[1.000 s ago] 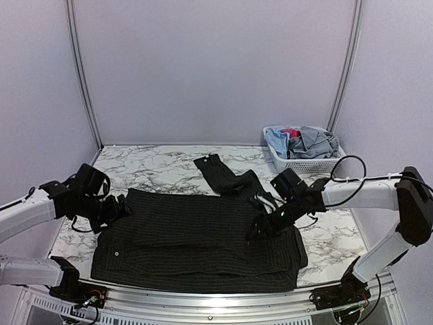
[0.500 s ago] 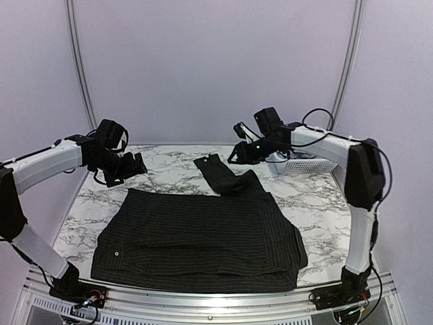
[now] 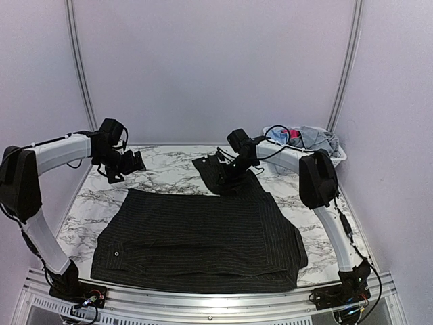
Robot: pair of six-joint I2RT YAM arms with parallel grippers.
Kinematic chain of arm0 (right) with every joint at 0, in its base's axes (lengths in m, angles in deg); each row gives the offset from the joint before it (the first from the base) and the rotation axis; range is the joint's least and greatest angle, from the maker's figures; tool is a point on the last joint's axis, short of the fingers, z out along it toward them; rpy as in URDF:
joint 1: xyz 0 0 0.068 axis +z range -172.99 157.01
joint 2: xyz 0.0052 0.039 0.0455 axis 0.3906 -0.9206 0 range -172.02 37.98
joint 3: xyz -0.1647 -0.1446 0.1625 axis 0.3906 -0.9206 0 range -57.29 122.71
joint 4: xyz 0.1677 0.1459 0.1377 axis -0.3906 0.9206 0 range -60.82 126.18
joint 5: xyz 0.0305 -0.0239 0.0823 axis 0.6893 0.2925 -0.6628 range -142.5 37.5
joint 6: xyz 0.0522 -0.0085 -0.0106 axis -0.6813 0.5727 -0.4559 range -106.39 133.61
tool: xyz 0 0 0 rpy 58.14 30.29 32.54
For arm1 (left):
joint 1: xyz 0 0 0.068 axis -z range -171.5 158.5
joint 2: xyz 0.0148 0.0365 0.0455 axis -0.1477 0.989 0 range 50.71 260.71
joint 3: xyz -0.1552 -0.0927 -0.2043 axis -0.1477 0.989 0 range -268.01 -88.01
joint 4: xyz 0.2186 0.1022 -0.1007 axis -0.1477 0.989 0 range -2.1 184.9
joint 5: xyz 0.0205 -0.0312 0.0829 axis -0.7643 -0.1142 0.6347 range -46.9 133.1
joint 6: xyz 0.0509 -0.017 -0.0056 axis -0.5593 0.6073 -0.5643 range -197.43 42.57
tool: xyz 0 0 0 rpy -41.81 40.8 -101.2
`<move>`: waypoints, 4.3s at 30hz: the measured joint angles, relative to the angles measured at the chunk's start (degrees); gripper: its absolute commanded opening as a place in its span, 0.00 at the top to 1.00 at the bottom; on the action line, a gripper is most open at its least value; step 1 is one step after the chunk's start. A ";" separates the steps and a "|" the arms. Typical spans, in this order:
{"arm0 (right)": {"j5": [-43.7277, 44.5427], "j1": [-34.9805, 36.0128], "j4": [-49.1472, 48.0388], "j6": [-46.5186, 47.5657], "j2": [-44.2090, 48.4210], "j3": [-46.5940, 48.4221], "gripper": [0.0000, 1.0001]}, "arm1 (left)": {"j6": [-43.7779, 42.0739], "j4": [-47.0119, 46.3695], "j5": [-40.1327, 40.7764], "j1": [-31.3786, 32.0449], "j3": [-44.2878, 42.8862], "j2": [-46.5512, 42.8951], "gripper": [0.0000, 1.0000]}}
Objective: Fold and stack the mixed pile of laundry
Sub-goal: Smooth out the 1/3-folded shirt at the center of the board, then pick up the 1/3-folded shirt from the center of the board, then fold the 1/3-folded shirt at the center of the board.
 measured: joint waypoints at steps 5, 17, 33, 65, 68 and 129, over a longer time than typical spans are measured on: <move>-0.87 0.59 -3.15 -1.33 -3.61 4.55 0.67 | -0.44 -0.07 -1.05 -1.40 0.31 0.87 0.01; -9.20 -2.73 -32.28 -15.26 -13.73 10.05 0.45 | -1.79 -0.87 -0.92 -4.92 3.34 2.36 0.01; -8.02 -10.45 -22.67 -2.40 10.34 -1.27 0.46 | -4.35 -2.12 0.09 -6.43 0.20 7.13 0.13; 1.11 -13.07 -9.35 3.04 25.53 -39.08 0.51 | -14.51 1.29 -2.47 -8.15 -3.78 14.23 0.37; 0.92 -12.85 -10.25 3.28 22.38 -36.87 0.62 | -15.43 1.25 -2.47 -8.15 -3.80 14.40 0.38; -7.17 -14.73 -7.48 0.96 29.73 -31.19 1.00 | -23.10 -4.42 -9.73 -9.49 -3.65 9.14 1.00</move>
